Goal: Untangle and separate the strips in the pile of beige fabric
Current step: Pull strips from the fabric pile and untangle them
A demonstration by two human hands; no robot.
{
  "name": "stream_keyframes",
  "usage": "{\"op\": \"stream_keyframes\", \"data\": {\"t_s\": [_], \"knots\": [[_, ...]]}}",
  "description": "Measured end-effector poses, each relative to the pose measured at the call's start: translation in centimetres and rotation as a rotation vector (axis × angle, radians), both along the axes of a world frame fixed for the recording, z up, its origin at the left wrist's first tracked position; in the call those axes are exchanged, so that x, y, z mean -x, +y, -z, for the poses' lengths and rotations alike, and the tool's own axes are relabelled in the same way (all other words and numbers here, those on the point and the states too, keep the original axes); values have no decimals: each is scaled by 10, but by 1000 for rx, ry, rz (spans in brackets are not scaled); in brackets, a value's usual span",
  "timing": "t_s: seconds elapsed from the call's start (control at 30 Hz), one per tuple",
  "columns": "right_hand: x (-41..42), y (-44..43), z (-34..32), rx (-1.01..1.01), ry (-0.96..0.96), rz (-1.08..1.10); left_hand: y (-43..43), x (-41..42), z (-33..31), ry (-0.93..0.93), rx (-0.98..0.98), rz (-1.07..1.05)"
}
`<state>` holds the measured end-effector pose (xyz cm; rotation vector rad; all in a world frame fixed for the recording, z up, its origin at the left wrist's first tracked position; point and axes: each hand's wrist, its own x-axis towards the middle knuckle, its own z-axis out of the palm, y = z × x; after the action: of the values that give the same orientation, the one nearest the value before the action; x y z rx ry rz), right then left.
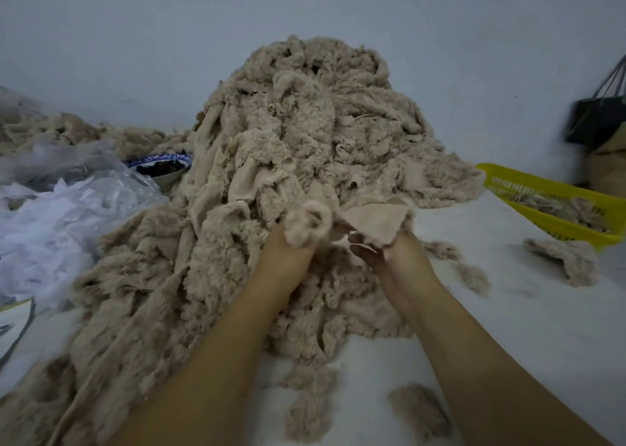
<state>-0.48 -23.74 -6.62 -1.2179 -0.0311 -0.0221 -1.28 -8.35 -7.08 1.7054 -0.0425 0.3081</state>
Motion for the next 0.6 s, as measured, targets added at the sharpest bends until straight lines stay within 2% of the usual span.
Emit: {"op": "stream_keyframes", "data": {"t_s": [0.1,0.23,0.3,0.4,0.53,0.6], "knots": [[-2,-6,-2,-253,18,48,5,-2,0,-24,302,-1],[-4,-11,-2,-339,58,144,12,-7,-6,-67,495,-52],[-2,-12,-1,-332,75,163,14,-7,-5,-47,530,-44],[-4,-10,2,-338,94,193,15,-8,-4,-56,479,-53],[-3,-8,-1,-358,139,152,10,-6,-4,5,518,-66],[-1,-5,-2,-314,152,103,7,-4,-4,3,436,-63]]}}
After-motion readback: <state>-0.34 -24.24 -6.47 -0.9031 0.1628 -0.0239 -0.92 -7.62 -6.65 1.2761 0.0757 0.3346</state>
